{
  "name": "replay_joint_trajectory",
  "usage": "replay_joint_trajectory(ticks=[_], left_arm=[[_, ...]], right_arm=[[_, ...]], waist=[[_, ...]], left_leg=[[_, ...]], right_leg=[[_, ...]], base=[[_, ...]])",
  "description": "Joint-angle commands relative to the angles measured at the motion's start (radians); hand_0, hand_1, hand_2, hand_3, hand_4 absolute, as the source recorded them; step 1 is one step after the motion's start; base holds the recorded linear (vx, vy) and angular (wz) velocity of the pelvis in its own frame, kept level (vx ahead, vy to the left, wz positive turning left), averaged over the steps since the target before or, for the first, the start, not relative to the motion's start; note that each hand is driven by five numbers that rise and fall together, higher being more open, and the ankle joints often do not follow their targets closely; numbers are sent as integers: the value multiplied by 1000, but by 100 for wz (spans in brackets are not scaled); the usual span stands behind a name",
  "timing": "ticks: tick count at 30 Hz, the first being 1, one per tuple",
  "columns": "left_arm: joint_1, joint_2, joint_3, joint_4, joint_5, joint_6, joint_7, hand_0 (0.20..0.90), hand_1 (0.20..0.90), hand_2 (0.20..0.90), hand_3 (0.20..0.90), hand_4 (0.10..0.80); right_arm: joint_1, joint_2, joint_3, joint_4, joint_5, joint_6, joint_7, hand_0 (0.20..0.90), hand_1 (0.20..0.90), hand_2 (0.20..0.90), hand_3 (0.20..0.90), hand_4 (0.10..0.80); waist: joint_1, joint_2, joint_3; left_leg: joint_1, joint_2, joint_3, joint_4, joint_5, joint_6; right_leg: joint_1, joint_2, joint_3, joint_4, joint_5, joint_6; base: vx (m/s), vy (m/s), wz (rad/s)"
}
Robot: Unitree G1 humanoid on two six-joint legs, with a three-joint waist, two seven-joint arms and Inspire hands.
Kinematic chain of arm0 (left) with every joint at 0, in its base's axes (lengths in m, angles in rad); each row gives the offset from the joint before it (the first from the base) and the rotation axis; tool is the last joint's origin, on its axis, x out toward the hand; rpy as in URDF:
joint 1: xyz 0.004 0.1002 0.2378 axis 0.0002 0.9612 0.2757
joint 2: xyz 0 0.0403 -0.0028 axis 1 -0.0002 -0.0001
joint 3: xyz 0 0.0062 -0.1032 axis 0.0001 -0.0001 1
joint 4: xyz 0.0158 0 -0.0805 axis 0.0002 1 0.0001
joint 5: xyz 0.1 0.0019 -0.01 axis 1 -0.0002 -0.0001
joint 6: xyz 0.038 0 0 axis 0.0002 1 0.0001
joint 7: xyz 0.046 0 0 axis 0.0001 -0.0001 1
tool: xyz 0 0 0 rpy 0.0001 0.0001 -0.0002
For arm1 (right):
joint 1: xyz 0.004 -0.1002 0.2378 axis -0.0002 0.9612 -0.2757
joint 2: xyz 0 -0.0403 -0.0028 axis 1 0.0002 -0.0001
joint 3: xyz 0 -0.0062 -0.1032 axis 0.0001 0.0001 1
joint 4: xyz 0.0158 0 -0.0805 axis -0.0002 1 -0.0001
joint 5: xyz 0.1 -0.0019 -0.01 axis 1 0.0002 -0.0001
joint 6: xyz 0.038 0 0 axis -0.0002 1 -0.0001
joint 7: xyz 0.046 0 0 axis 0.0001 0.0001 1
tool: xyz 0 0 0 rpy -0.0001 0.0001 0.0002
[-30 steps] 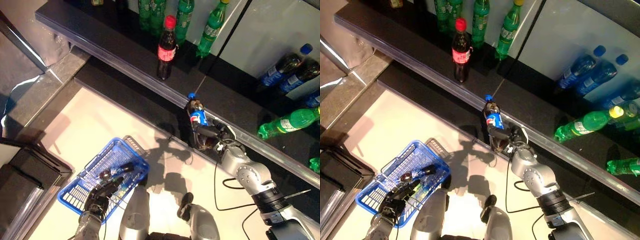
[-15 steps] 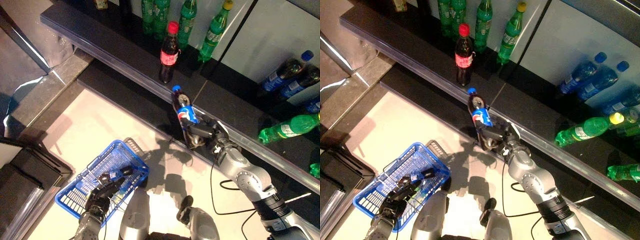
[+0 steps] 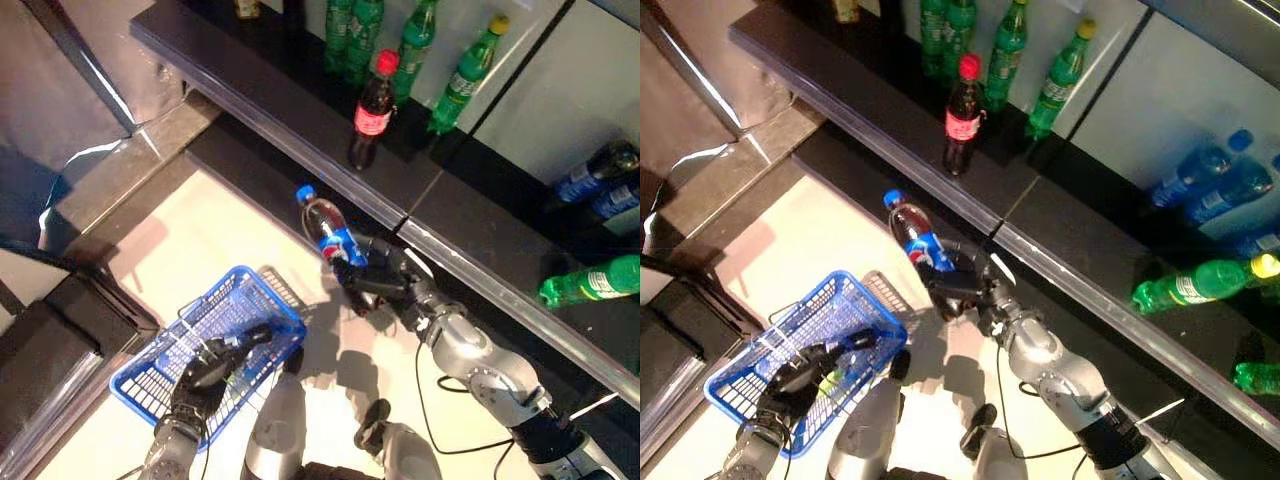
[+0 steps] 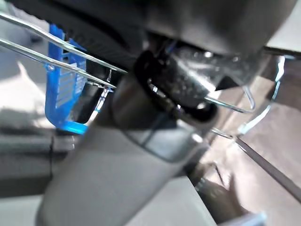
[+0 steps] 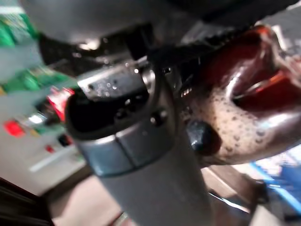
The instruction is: Pick up the drink and place into the basket.
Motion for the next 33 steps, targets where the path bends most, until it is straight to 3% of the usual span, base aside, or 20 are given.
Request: replay_joint_trajectory(ticks=[1,14,24,33], left_arm=[[-44,33,-34,-319,-26,-124,-202,300,300,300,200,100],[-70,91,-36,-506,-36,-84,-238,300,300,300,200,100],[-90,136,-38,-589,-50,-59,-322,300,300,300,200,100],[-126,161,-66,-681,-51,-23,-423,300,300,300,200,100]], right_arm=[[-48,-16,16,-124,2,-114,66,300,300,300,200,100],[-53,-21,100,-64,64,-67,8,300,300,300,200,100],[-62,29,151,42,196,33,-92,300,300,300,200,100],[-95,103,192,143,247,47,-139,300,300,300,200,100]], waist=[[-8,37,-224],[40,13,-229],[75,-4,-237],[105,-24,-237]], left_leg=[[17,4,-14,55,-33,-18],[17,-11,-63,56,-29,-18],[16,-29,-99,56,-29,-16],[20,-38,-126,54,-28,-15]], right_leg=[[14,40,7,41,0,-56],[48,50,-19,21,2,-54],[69,55,-33,12,0,-57],[87,62,-46,2,3,-61]], base=[[10,-30,4],[18,-26,8],[20,-7,6],[34,-22,9]])
